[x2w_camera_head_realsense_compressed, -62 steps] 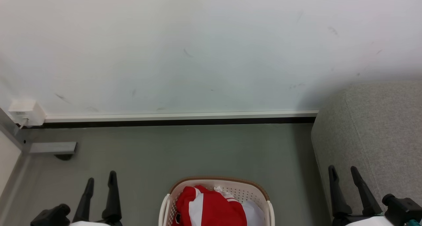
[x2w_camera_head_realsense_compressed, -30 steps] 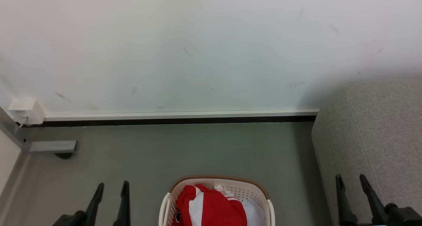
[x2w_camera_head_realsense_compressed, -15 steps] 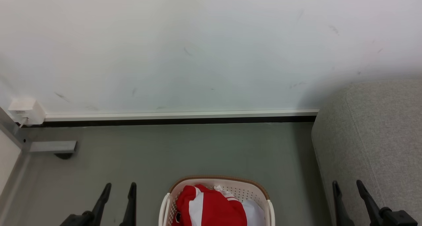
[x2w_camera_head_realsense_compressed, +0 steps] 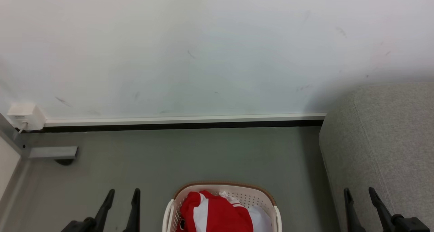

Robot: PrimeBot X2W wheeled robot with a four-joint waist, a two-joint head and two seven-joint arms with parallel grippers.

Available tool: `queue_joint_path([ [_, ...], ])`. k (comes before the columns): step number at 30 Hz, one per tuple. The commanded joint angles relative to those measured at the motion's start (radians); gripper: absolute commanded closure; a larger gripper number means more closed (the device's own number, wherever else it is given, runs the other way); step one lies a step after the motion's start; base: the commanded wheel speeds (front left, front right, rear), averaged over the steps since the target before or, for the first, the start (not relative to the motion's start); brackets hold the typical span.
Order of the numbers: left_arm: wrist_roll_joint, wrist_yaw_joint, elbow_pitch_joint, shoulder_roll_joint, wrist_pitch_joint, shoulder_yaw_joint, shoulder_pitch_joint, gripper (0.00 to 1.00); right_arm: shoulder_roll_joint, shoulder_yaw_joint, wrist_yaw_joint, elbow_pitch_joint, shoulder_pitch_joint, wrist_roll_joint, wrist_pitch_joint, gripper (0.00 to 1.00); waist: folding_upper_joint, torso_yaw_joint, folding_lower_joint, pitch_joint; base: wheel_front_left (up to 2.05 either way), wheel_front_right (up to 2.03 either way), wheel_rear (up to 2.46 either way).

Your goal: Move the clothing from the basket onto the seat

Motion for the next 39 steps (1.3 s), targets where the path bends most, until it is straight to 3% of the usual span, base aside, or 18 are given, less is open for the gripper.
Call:
queue_joint_path([
  [1, -0.012, 0.002, 0.002, 0.009, -0.001, 0.000, 0.005, 0.00, -0.006, -0.004, -0.002, -0.003, -0.003, -0.005, -0.003, 0.00, 0.0000, 0.000, 0.0000, 0.000, 0.00, 0.00, 0.00],
  [15, -0.008, 0.002, -0.001, 0.009, -0.001, -0.004, 0.001, 0.00, -0.006, -0.003, -0.002, -0.020, -0.013, -0.002, -0.003, 0.00, 0.0000, -0.014, 0.0000, 0.014, 0.00, 0.00, 0.00],
  [23, 0.005, 0.002, 0.031, 0.036, -0.001, -0.095, -0.072, 0.00, -0.006, 0.004, -0.002, -0.071, -0.060, -0.013, -0.003, 0.00, 0.0000, -0.064, 0.0000, 0.084, 0.00, 0.00, 0.00],
  [31, 0.038, 0.002, 0.259, 0.088, -0.001, -0.276, -0.270, 0.00, -0.005, 0.020, -0.002, -0.140, -0.126, -0.018, -0.003, 0.00, 0.0000, -0.121, 0.0000, 0.210, 0.00, 0.00, 0.00],
  [39, 0.019, 0.002, 0.533, 0.104, 0.005, -0.423, -0.503, 0.00, -0.005, 0.041, -0.002, -0.212, -0.202, -0.011, -0.003, 0.00, 0.0000, -0.177, 0.0000, 0.368, 0.00, 0.00, 0.00],
])
